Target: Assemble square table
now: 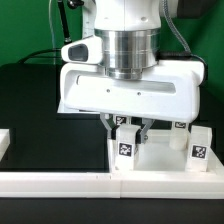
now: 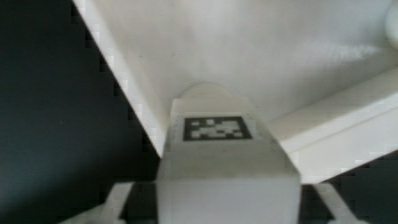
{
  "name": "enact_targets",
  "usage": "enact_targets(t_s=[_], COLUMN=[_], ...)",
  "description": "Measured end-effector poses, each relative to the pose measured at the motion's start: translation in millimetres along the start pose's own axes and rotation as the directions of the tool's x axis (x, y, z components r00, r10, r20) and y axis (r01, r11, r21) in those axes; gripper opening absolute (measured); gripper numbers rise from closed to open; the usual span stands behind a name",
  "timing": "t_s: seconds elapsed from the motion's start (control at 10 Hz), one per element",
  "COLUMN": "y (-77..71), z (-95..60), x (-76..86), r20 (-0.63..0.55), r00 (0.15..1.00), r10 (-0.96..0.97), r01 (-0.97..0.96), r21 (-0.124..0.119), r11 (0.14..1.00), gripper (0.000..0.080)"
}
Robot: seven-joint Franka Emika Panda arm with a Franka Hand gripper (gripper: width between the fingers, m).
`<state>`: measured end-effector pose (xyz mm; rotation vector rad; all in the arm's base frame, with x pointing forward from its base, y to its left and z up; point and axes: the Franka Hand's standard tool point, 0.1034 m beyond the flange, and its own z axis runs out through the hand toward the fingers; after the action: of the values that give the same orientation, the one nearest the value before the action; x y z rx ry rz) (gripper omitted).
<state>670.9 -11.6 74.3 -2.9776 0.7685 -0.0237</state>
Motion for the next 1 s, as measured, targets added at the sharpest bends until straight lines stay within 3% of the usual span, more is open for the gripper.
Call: enact_targets(t_s=[0.2,0.4,0.5,0.6,0.7,0.9,1.0], y=[0.2,3.4,6.5,4.0,1.7,2.7,2.4], z=[0.1,-1.1,-1.6,-0.7,-0.7,-0.3,-0.6], x=[0.8,3.6,4.9,2.5,1.1,1.2,0.7], r20=[0.001,0.022,0.034,0.056,0.064,0.091,0.089], r00=[0.974,0.875,0.77,0.568,0.509,0.259,0.217], r10=[0.226,0.484,0.638,0.821,0.858,0.962,0.972], r01=[-0.226,-0.484,-0.638,-0.822,-0.86,-0.965,-0.976], r21=[-0.003,-0.012,-0.008,-0.009,-0.015,-0.011,-0.013], r11=[0.974,0.875,0.77,0.569,0.511,0.261,0.219], gripper=[0.0288,0.0288,0.0289,0.0289,0.0289,0.0291,0.0291])
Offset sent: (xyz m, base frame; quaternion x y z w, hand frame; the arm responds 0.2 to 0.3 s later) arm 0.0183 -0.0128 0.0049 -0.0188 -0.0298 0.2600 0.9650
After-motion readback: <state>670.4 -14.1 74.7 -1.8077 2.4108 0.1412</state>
